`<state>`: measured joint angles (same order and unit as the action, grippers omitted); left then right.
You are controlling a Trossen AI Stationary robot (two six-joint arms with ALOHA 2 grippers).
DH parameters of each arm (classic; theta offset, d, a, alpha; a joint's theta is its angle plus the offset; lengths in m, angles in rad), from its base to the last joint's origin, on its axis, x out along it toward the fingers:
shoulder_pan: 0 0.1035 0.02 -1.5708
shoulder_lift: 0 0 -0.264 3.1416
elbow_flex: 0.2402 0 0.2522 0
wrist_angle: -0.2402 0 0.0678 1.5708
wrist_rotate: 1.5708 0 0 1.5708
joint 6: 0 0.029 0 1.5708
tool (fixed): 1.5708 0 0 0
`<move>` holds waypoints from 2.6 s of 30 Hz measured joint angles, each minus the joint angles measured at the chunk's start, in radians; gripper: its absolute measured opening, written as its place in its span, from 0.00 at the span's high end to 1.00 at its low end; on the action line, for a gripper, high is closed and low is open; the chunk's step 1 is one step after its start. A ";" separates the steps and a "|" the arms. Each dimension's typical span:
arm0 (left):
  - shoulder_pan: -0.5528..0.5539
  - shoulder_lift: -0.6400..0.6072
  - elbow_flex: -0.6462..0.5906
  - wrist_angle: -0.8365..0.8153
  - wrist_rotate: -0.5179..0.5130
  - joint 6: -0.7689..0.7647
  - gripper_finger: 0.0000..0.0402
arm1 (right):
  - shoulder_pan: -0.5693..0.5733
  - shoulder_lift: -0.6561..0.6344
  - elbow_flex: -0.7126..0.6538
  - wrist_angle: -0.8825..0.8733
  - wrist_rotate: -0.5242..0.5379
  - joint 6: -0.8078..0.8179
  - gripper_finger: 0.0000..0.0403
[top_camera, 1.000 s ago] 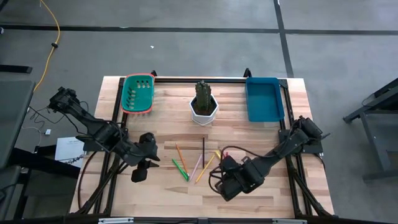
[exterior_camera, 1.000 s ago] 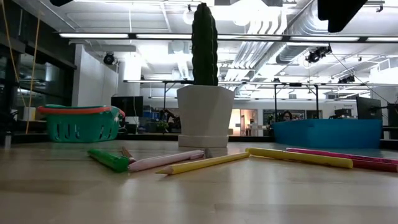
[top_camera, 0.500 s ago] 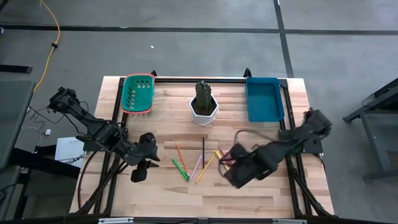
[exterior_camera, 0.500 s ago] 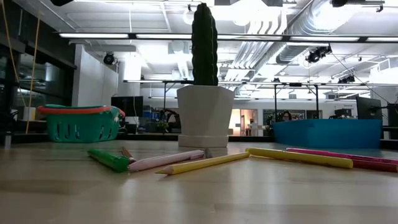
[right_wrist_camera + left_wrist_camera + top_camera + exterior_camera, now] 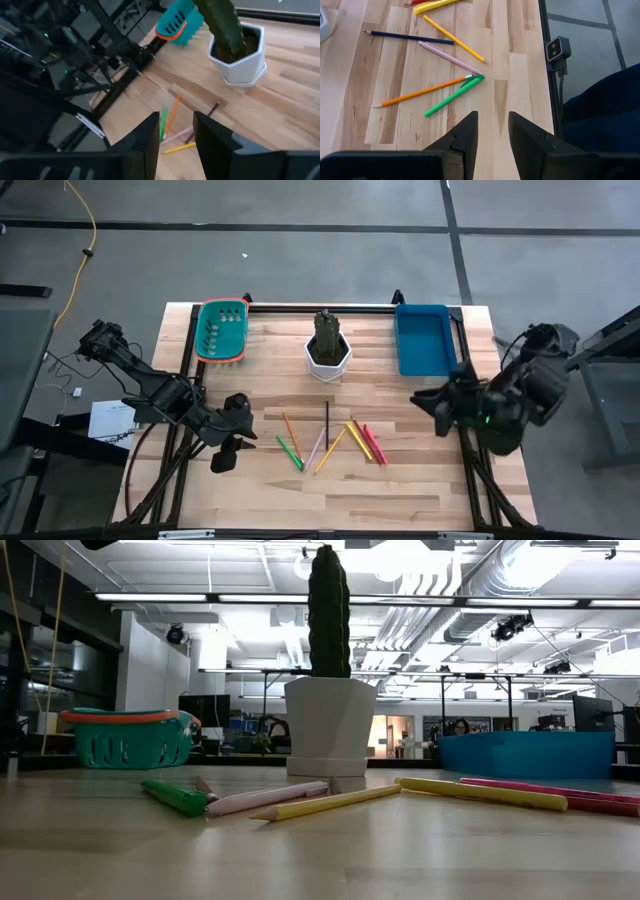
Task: Sort pens & pencils
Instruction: Put the pink pen into the blue bin
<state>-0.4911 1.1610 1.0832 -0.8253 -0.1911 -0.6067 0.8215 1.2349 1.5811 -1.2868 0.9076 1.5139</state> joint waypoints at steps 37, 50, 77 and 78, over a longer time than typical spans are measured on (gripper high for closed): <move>0.000 0.000 0.000 -0.018 -0.013 -0.004 0.76 | -0.397 0.338 -0.508 0.509 -0.925 -0.027 0.73; 0.000 0.000 0.000 -0.037 -0.013 -0.001 0.76 | -0.444 0.567 -0.334 0.392 -0.933 -0.150 0.73; 0.000 0.000 0.000 -0.065 0.000 -0.001 0.76 | -0.479 0.605 -0.338 0.363 -0.892 -0.127 0.73; 0.000 0.000 0.000 -0.065 0.000 -0.001 0.76 | -0.485 0.605 -0.342 0.361 -0.891 -0.130 0.73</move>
<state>-0.4911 1.1606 1.0834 -0.8906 -0.1913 -0.6075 0.3361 1.8397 1.2394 -0.9262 0.0161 1.3837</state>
